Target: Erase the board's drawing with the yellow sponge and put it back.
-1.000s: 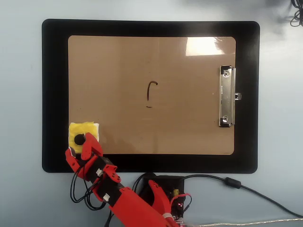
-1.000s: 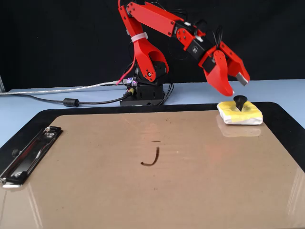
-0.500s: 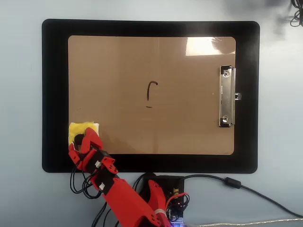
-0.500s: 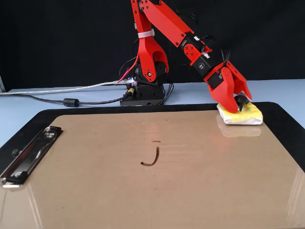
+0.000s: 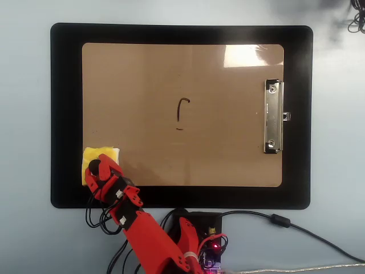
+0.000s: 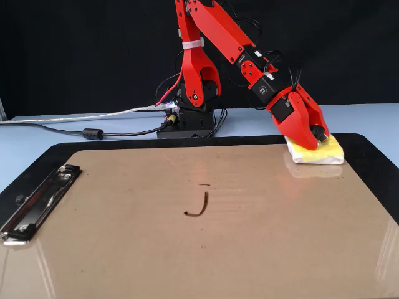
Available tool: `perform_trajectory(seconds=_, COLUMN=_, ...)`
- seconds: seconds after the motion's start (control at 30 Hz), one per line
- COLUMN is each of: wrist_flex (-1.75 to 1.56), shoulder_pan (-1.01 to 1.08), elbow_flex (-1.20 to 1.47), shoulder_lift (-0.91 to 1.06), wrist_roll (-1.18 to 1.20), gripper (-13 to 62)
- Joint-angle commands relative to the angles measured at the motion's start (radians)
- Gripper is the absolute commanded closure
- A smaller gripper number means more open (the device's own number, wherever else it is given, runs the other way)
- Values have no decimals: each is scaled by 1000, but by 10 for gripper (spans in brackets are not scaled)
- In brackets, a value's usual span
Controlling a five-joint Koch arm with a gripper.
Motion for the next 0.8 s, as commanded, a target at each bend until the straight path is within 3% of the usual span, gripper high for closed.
perform_trajectory(seconds=0.0, wrist_flex=-9, shoulder_pan=9, elbow_flex=-14, shoulder_lift=21, wrist_roll=3, gripper=574)
perform_trajectory(seconds=0.2, wrist_flex=109, shoulder_pan=97, elbow_flex=-40, shoulder_lift=233, wrist_roll=-12, gripper=574)
perform_trajectory(seconds=0.37, wrist_flex=724, shoulder_pan=413, elbow_flex=-172, shoulder_lift=557, wrist_roll=-5, gripper=574)
perform_trajectory(seconds=0.53, wrist_flex=718, shoulder_pan=907, elbow_flex=-206, shoulder_lift=486, wrist_roll=97, gripper=574)
perform_trajectory(seconds=0.63, wrist_flex=486, shoulder_pan=994, elbow_flex=-127, shoulder_lift=328, wrist_roll=176, gripper=574)
perform_trajectory(seconds=0.77, wrist_flex=278, shoulder_pan=1002, elbow_flex=-37, shoulder_lift=256, wrist_roll=173, gripper=574)
